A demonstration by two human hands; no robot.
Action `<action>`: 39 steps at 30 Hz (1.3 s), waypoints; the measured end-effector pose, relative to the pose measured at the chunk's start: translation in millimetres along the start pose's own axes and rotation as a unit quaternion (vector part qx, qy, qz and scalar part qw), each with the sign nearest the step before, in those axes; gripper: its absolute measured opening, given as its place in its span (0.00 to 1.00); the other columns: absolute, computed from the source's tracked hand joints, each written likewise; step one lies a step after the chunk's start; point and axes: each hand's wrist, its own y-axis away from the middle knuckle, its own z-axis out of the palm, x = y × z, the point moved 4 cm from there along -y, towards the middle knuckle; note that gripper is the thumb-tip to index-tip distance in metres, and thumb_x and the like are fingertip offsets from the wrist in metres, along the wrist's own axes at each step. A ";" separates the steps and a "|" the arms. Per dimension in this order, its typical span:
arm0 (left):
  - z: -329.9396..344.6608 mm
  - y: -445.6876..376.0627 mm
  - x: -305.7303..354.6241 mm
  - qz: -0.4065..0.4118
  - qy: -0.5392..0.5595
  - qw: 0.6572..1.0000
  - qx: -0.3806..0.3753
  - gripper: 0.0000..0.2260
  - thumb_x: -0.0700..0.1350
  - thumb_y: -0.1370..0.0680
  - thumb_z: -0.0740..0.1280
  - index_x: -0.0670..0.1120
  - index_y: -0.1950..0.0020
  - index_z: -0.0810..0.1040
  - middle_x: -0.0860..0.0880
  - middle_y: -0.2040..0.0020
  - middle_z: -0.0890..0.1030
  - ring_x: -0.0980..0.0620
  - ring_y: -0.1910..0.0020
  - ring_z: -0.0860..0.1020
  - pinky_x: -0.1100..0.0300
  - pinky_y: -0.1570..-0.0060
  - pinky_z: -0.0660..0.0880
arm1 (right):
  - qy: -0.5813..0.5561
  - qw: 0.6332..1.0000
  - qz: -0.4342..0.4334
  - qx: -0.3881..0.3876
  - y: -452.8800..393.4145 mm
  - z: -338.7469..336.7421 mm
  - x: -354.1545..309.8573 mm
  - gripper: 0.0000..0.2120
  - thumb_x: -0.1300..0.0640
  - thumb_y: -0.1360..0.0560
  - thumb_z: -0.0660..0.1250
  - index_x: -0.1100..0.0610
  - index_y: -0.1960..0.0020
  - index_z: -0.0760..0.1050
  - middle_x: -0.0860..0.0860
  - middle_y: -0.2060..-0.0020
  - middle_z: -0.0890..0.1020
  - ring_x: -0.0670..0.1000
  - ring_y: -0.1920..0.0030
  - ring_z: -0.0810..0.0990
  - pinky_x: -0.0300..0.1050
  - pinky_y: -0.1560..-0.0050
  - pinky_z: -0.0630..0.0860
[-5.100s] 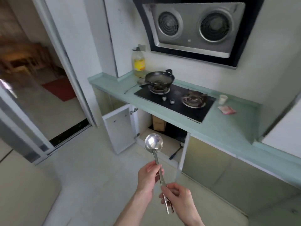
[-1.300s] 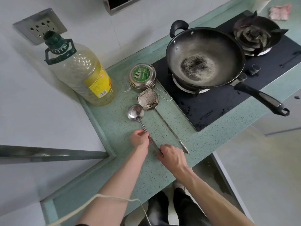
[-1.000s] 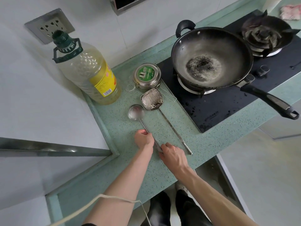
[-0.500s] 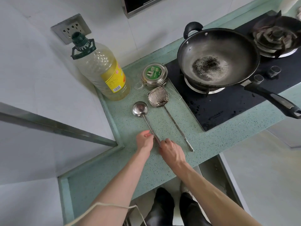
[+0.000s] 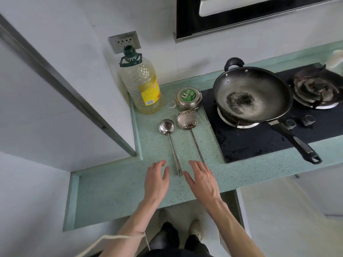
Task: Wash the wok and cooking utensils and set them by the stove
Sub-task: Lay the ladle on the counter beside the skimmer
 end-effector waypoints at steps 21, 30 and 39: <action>11.7 198.2 92.3 0.252 -0.119 0.958 0.071 0.21 0.55 0.16 0.61 0.47 0.26 0.71 0.50 0.27 0.73 0.49 0.26 0.68 0.47 0.28 0.67 | 0.132 0.983 0.016 0.128 207.5 -138.7 29.6 0.30 0.38 0.16 0.57 0.56 0.22 0.68 0.52 0.25 0.73 0.53 0.22 0.66 0.53 0.23 0.65; 106.7 296.5 171.6 0.300 -0.104 0.948 0.009 0.23 0.57 0.16 0.57 0.47 0.25 0.71 0.51 0.26 0.72 0.51 0.24 0.66 0.48 0.26 0.65 | 0.151 0.963 0.143 0.174 329.6 -217.8 137.1 0.29 0.37 0.17 0.57 0.55 0.25 0.73 0.51 0.29 0.78 0.54 0.26 0.72 0.55 0.26 0.69; 254.9 365.7 279.5 0.299 -0.162 0.940 0.008 0.23 0.58 0.15 0.55 0.48 0.24 0.70 0.51 0.26 0.72 0.51 0.23 0.65 0.50 0.24 0.62 | 0.137 0.976 0.096 0.138 381.5 -292.3 300.9 0.30 0.36 0.17 0.54 0.55 0.26 0.73 0.50 0.30 0.79 0.54 0.25 0.72 0.54 0.26 0.69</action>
